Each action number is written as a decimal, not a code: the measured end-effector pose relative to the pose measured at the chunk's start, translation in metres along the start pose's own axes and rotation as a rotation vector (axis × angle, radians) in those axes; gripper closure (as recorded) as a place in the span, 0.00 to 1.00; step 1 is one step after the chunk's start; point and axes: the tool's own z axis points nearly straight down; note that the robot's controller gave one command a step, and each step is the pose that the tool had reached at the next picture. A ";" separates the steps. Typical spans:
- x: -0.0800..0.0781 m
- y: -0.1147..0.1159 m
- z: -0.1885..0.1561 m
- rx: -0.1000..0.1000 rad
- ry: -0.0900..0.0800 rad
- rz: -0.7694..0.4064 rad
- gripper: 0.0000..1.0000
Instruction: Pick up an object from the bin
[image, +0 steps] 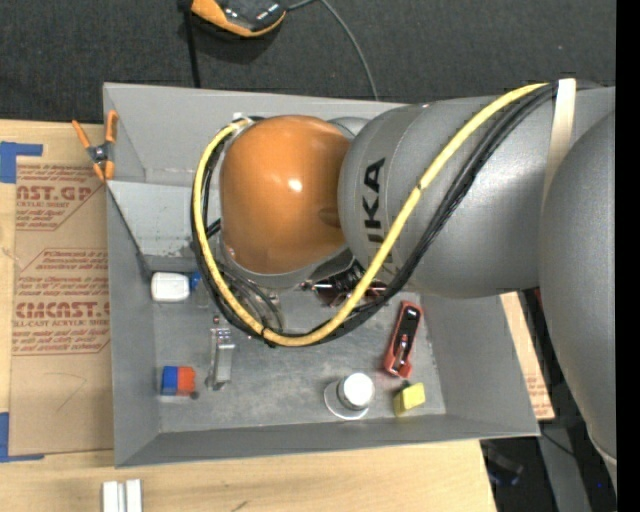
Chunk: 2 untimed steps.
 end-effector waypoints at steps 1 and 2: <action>-0.002 -0.001 -0.005 -0.002 -0.007 0.003 0.00; -0.003 -0.001 0.026 -0.003 -0.013 -0.060 0.00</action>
Offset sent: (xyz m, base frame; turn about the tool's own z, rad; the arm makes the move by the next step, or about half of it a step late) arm -0.0011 -0.0017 -0.1182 -0.2237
